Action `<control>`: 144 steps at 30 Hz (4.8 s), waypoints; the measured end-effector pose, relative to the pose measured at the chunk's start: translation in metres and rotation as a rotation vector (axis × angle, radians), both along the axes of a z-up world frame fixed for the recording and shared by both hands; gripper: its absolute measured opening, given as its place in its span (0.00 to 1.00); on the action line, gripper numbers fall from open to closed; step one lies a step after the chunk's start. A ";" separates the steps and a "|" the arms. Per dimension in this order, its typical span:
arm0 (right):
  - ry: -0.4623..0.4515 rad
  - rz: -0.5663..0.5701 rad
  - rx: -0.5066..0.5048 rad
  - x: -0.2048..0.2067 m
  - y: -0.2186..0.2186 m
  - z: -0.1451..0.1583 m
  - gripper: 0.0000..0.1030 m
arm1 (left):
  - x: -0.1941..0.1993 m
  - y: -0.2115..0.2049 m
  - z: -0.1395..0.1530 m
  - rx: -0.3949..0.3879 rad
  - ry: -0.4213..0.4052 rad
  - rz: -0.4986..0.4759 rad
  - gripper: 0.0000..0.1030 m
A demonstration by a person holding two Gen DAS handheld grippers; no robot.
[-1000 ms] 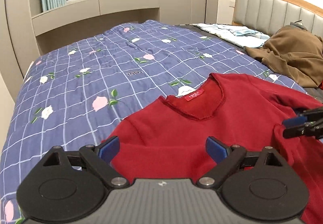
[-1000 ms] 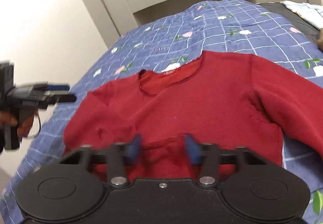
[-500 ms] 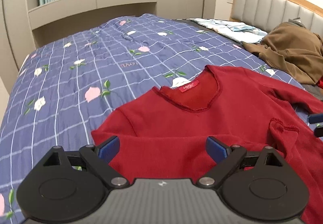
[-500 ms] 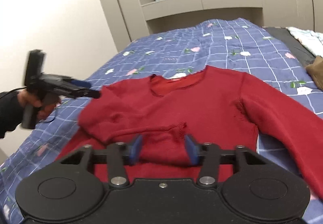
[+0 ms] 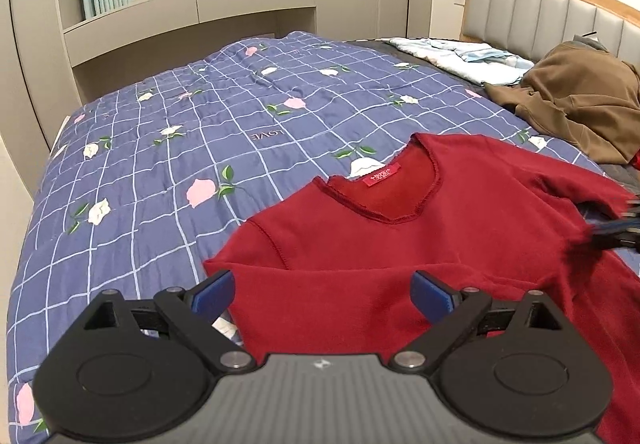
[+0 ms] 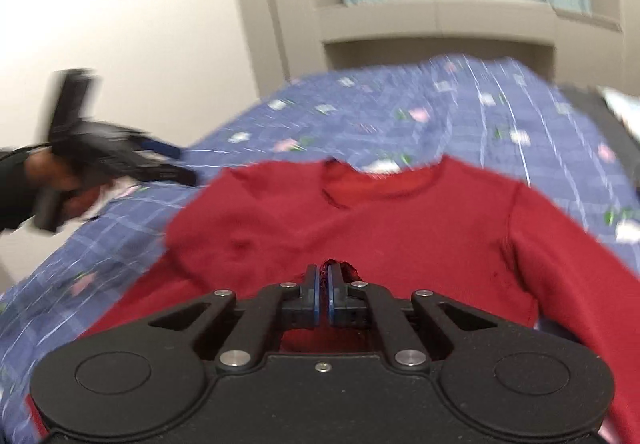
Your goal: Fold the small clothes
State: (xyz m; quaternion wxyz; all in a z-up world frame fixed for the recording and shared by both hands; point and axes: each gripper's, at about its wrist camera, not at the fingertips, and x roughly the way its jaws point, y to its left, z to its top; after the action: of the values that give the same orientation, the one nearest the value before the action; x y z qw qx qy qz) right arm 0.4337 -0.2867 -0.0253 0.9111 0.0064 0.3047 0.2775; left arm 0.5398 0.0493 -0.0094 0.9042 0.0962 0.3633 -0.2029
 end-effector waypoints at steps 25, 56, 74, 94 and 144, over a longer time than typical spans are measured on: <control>0.292 -0.063 -0.027 -0.014 -0.013 -0.051 0.35 | 0.051 -0.027 -0.029 0.200 0.048 -0.274 0.92; -0.045 -0.105 -0.461 0.137 -0.035 0.024 0.03 | 0.055 -0.071 -0.023 0.153 -0.100 -0.102 0.03; -0.067 -0.266 -0.333 0.100 -0.045 -0.028 0.89 | -0.002 0.080 -0.038 -0.105 0.000 0.239 0.70; -0.024 -0.205 -0.291 0.103 -0.002 -0.046 0.89 | -0.019 0.040 -0.062 -0.190 0.008 0.194 0.02; -0.025 -0.547 -0.047 0.002 -0.115 -0.031 0.99 | -0.028 0.042 -0.042 -0.187 0.024 0.542 0.99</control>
State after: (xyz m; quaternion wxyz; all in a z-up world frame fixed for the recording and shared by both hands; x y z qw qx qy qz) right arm 0.4358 -0.4014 -0.0562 0.9557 0.0638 0.2870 0.0140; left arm 0.5119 0.0918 -0.0512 0.9260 -0.0906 0.3664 0.0126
